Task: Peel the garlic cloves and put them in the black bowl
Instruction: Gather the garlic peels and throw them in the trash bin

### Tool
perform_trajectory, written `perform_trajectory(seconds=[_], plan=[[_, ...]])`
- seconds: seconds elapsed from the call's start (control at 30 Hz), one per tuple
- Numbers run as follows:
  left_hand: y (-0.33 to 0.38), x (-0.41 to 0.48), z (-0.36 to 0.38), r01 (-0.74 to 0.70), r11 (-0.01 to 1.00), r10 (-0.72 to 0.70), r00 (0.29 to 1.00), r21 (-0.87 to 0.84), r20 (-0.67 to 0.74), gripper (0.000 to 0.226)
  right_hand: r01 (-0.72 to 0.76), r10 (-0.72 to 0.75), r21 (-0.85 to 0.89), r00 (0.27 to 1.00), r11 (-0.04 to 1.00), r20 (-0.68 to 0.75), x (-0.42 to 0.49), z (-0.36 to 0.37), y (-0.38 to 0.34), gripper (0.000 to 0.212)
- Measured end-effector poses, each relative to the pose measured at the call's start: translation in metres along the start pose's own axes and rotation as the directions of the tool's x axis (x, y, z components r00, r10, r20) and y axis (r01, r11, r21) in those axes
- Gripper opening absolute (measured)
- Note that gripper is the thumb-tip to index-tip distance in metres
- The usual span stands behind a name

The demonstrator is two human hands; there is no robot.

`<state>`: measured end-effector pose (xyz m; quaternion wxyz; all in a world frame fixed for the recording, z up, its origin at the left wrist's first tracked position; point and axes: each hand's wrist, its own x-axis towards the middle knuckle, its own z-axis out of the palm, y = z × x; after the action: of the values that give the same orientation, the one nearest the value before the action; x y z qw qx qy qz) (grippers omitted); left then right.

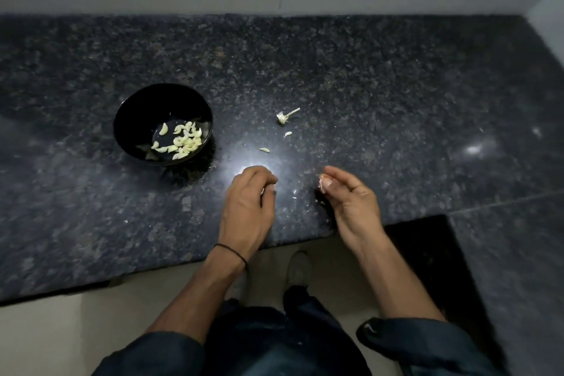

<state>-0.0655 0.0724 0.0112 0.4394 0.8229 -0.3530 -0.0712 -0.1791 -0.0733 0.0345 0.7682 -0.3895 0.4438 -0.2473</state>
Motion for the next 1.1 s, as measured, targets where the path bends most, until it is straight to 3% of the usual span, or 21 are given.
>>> perform_trajectory(seconds=[0.2,0.37,0.53,0.7,0.9,1.1], plan=[[0.025,-0.007,0.019,-0.159,0.98,0.181,0.964,-0.123,0.193,0.012,0.047,0.02,0.313,0.978,0.948,-0.207,-0.049,-0.021,0.012,0.023],[0.065,-0.037,0.049,-0.317,0.918,0.387,0.844,-0.236,0.371,0.015,0.171,-0.002,0.434,0.932,0.884,-0.362,-0.101,-0.073,0.031,0.024],[0.106,-0.094,0.084,-0.427,0.84,0.542,0.624,-0.335,0.562,0.016,0.314,0.012,0.507,0.842,0.803,-0.54,-0.17,-0.139,0.054,0.025],[0.14,-0.178,0.119,-0.518,0.763,0.611,0.382,-0.387,0.694,0.015,0.443,0.076,0.565,0.737,0.696,-0.672,-0.253,-0.212,0.103,0.026],[0.157,-0.303,0.167,-0.551,0.732,0.555,0.142,-0.401,0.82,0.016,0.53,0.216,0.583,0.598,0.616,-0.772,-0.36,-0.307,0.203,0.023],[0.113,-0.423,0.235,-0.531,0.731,0.401,-0.173,-0.428,0.9,0.019,0.517,0.327,0.512,0.41,0.686,-0.852,-0.423,-0.396,0.339,0.024]])
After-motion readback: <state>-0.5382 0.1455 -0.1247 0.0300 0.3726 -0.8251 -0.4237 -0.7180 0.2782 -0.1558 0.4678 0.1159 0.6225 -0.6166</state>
